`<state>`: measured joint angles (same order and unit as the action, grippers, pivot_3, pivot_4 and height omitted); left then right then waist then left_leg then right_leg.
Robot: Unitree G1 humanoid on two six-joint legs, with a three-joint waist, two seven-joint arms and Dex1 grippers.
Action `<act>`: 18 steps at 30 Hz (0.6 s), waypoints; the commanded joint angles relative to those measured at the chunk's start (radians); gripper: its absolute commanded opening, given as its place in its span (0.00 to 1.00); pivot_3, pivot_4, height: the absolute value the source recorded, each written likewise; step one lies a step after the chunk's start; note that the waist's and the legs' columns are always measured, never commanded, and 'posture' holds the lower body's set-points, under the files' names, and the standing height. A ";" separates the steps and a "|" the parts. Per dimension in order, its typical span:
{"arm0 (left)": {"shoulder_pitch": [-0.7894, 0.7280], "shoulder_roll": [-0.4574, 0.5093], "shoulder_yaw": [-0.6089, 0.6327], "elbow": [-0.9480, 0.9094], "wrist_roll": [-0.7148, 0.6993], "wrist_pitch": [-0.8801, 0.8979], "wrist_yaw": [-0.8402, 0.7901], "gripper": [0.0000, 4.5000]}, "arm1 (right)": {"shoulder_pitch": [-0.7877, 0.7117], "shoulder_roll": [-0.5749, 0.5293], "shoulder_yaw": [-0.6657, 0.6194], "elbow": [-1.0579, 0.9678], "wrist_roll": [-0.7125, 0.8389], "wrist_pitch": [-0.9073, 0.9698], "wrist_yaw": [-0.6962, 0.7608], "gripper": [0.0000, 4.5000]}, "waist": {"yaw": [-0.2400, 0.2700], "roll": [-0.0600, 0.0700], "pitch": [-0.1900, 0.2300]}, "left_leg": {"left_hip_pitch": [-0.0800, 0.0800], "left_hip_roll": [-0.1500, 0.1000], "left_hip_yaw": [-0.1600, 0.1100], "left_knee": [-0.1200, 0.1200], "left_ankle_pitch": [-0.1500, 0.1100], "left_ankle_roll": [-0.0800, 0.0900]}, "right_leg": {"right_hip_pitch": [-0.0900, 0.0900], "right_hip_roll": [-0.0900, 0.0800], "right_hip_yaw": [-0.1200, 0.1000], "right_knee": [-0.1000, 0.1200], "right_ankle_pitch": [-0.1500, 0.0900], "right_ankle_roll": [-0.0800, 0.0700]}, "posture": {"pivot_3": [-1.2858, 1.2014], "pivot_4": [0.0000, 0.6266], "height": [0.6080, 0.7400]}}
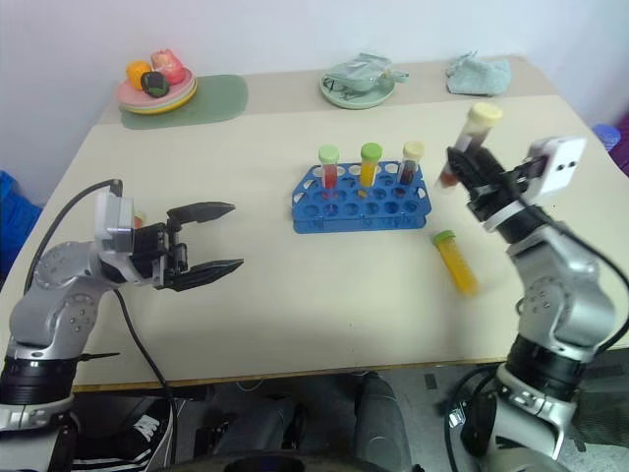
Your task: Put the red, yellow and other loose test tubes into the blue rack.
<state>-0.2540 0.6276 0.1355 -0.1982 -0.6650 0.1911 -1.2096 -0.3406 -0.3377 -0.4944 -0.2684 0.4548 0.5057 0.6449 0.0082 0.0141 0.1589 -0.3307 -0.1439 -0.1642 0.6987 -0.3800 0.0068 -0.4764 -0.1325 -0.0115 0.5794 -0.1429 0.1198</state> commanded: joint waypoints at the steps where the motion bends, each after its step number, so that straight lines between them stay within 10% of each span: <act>1: -0.023 0.017 0.016 -0.011 -0.013 0.009 -0.005 1.00 | 0.006 0.036 0.062 0.015 -0.033 -0.181 -0.009 0.25 | -0.002 0.000 0.000 | 0.001 0.000 0.000 0.000 0.000 0.000 | 0.000 0.000 0.000 0.000 0.000 0.000 | 0.52 0.24 1.00; 18: -0.014 0.051 0.056 -0.041 -0.026 0.046 0.008 1.00 | -0.014 0.059 0.228 0.423 -0.174 -0.654 -0.057 0.25 | -0.005 0.000 0.000 | 0.004 0.000 0.001 -0.002 0.000 0.000 | 0.002 0.001 0.002 0.000 0.000 0.000 | 0.52 0.24 1.00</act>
<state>-0.2696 0.6665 0.1545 -0.2087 -0.6683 0.2357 -1.2059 -0.3320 -0.2645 -0.2659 0.1656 0.2740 -0.1159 0.5908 0.0029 0.0142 0.1589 -0.3263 -0.1438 -0.1631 0.6971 -0.3800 0.0068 -0.4747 -0.1316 -0.0093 0.5792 -0.1430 0.1196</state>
